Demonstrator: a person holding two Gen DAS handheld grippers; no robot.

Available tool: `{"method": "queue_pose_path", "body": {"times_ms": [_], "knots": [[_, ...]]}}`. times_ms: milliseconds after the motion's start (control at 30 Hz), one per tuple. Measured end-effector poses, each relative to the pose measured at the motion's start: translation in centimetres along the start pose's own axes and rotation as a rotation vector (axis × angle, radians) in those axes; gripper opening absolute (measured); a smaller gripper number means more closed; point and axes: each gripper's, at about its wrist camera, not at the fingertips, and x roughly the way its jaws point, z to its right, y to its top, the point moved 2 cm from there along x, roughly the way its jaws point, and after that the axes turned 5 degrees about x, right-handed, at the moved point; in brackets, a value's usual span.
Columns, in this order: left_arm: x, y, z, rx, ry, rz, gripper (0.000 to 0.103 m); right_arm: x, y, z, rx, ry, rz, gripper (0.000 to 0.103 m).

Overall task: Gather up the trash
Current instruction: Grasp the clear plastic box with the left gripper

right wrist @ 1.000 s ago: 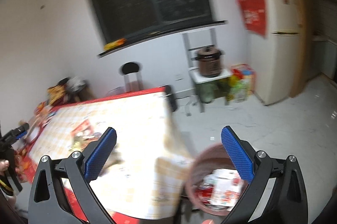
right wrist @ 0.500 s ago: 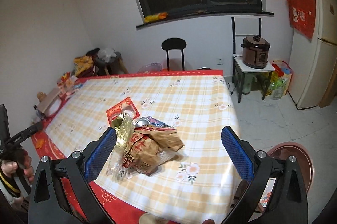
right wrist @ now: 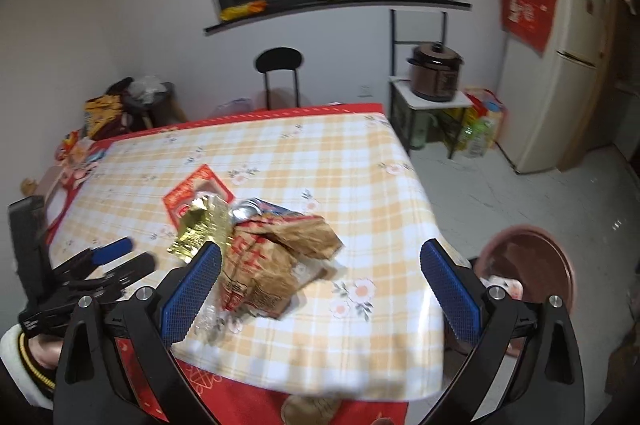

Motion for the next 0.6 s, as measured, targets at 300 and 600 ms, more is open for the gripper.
{"method": "queue_pose_path", "body": {"times_ms": [300,600], "knots": [[7.5,-1.1,-1.1,-0.012,-0.108,-0.159,0.038,-1.2,-3.6,1.8,0.11,-0.12,-0.021,0.098],[5.3,-1.0,-2.7,-0.023,-0.202,-0.141,0.011,0.2,-5.2,0.4,0.149,-0.112,-0.055,0.098]]}}
